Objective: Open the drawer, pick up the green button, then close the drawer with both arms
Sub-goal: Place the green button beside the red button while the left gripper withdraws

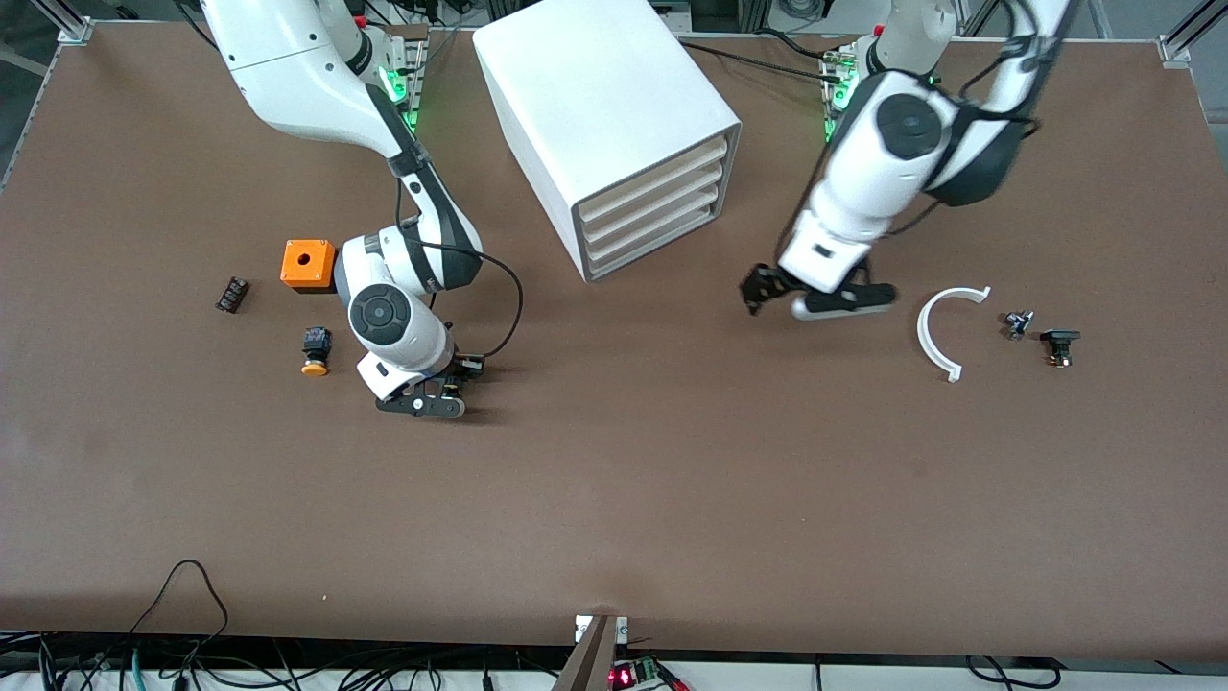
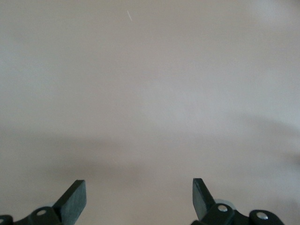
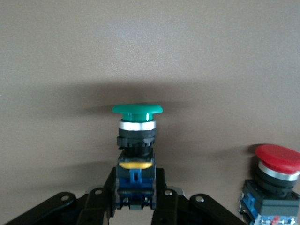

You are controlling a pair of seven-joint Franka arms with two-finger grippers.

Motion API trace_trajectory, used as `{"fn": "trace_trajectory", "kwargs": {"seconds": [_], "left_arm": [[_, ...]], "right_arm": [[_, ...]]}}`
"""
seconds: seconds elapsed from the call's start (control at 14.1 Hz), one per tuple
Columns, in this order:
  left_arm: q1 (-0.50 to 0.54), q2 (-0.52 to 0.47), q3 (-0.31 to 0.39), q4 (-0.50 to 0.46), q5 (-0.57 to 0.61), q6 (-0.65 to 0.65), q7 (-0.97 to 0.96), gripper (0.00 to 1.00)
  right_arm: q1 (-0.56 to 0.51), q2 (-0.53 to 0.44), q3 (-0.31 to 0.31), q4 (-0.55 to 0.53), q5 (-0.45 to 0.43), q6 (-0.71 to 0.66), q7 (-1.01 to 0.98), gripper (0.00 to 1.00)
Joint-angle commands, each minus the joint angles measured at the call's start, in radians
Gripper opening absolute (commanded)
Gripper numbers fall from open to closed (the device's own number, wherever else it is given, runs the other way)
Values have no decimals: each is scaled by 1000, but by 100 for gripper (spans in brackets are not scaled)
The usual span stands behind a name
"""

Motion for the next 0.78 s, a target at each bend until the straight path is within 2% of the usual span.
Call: {"fn": "trace_trajectory", "kwargs": {"seconds": [0.0,0.14,0.28,0.42,0.57,0.71], "left_arm": [[-2,-88,103,80,-9,-176,277,100],[-1,-120,161,217,-16,-397,437,100],[-2,-157,211,295,-9,-549,468,100],[-2,-200,267,330,-1,-646,522,100],[-4,-225,332,342,-1,-686,646,100],[-2,-222,352,370,-1,-735,695,100]], "right_arm": [[-4,-34,10,-30,3,4,68,100],[-4,-62,8,-19,5,-16,106,100],[-10,-91,7,23,5,-77,113,100],[-30,-114,4,86,2,-167,113,100],[-59,-140,-1,146,-6,-255,111,100],[-102,-186,-1,171,-15,-284,102,100]]}}
